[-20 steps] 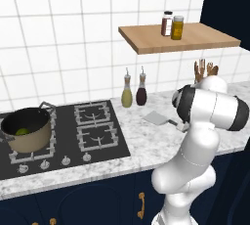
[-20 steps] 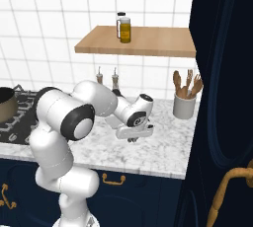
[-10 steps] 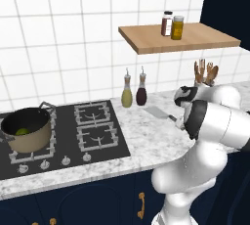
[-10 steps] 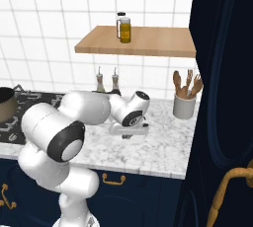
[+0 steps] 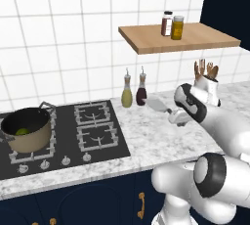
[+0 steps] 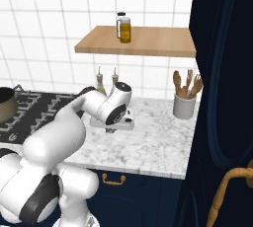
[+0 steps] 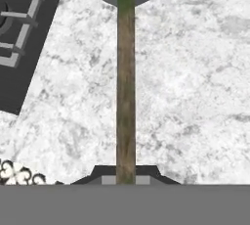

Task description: Put the lime and lemon in the pot. Retrieve the spatula and lightly stir the vegetables in the pot.

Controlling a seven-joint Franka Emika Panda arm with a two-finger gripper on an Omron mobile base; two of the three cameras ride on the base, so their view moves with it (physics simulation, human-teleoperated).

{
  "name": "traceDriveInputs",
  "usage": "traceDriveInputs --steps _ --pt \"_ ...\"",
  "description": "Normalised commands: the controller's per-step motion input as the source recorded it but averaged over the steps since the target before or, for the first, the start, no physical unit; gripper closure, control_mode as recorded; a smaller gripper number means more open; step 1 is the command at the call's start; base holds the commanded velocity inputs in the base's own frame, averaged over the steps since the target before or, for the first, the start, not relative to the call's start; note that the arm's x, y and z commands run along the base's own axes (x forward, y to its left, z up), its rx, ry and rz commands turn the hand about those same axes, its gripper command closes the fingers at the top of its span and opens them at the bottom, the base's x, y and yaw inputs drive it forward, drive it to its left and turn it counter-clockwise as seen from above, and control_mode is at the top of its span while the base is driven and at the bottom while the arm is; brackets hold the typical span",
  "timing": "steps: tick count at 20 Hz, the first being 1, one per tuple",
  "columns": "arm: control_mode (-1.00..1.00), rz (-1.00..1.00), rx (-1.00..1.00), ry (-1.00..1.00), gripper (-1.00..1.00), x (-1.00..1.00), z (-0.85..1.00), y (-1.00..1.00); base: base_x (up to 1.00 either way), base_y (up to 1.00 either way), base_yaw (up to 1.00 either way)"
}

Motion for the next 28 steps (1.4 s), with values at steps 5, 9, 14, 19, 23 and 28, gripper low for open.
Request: traceDriveInputs --steps 5,9,14,19,23,28 --pt "-1.0 -0.13 0.0 -0.02 1.0 -0.33 0.64 0.26 0.0 0.0 0.0" --pt "-1.0 -0.06 0.0 -0.03 1.0 -0.42 0.75 0.0 0.0 0.0 0.0" --pt "-1.0 0.0 -0.01 -0.02 1.0 -0.34 0.56 0.04 0.0 0.0 0.0" --pt "-1.0 0.0 0.0 0.0 1.0 0.0 0.0 0.0 0.0 0.0 0.0" --pt "1.0 0.0 0.0 0.0 1.0 -0.02 0.0 0.0 -0.1 0.18 0.04" --pt "1.0 0.0 0.0 0.0 1.0 0.0 0.0 0.0 -0.25 1.0 0.07"
